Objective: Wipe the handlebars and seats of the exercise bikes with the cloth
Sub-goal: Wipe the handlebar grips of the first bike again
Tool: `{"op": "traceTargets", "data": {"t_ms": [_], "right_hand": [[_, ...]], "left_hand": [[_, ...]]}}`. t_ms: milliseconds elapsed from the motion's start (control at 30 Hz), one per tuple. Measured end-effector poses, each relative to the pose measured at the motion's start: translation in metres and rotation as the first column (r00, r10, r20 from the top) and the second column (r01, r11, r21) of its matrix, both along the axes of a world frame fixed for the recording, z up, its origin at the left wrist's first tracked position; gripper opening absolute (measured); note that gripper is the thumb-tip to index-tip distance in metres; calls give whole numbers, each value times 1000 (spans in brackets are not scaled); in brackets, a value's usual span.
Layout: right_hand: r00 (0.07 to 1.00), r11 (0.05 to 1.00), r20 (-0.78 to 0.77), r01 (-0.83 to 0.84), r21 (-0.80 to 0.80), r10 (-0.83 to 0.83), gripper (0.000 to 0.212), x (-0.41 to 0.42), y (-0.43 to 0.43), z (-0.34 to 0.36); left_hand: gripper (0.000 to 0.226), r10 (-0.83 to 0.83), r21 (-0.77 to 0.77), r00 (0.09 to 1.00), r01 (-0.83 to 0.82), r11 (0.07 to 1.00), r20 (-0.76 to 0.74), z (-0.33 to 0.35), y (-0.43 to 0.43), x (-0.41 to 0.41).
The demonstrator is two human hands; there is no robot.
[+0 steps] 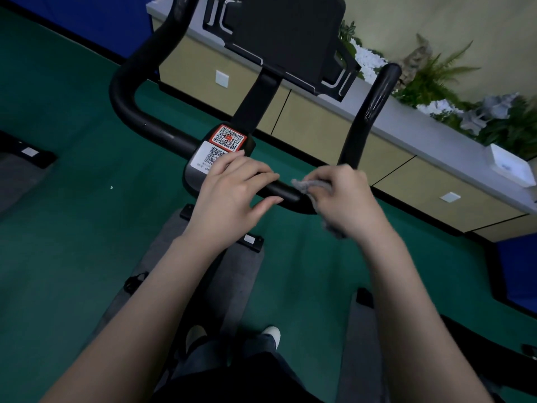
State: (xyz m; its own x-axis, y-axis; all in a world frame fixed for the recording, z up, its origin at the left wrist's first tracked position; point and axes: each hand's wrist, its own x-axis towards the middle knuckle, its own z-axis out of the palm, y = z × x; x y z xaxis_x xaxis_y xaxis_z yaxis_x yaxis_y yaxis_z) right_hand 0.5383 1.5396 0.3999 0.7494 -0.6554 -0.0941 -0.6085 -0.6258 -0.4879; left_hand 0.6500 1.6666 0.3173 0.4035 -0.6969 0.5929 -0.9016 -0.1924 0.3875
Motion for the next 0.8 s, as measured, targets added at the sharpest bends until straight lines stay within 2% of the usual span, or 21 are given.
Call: {"op": "traceTargets", "data": {"t_ms": [100, 233, 300, 400, 500, 567, 633, 667, 733, 800], "right_hand": [[944, 990, -299, -124, 68, 138, 23, 28, -16, 13], [753, 942, -579, -325, 88, 314, 25, 47, -30, 28], [688, 931, -648, -352, 97, 327, 28, 47, -37, 35], [699, 908, -610, -410, 85, 373, 18, 38, -42, 36], [784, 894, -466, -447, 37, 411, 16, 23, -44, 26], [885, 927, -306, -376, -22, 352, 19, 9, -46, 14], [968, 944, -26, -251, -215, 251, 22, -9, -43, -7], [969, 936, 138, -152, -317, 204, 23, -18, -37, -19], [891, 918, 451, 132, -373, 55, 23, -31, -15, -47], [704, 887, 692, 410, -214, -159, 22, -31, 9, -70]], "left_hand": [[31, -2, 2, 1000, 2, 1000, 5, 1, 1, -1], [30, -9, 6, 1000, 9, 1000, 3, 2, 1, -1], [31, -13, 15, 1000, 13, 1000, -3, 2, 2, 0], [31, -12, 27, 1000, 13, 1000, -12, 3, 2, 1], [30, -12, 35, 1000, 13, 999, -23, 4, 2, 0], [31, -18, 46, 999, 19, 999, -28, 4, 3, 0], [32, -19, 54, 999, 21, 998, -34, 4, 3, 0], [33, -16, 55, 999, 18, 998, -35, 4, 3, -1], [34, -7, 60, 1000, 8, 998, -25, 5, 2, -2], [36, 12, 67, 1000, -12, 998, 2, 5, 0, -5]]}}
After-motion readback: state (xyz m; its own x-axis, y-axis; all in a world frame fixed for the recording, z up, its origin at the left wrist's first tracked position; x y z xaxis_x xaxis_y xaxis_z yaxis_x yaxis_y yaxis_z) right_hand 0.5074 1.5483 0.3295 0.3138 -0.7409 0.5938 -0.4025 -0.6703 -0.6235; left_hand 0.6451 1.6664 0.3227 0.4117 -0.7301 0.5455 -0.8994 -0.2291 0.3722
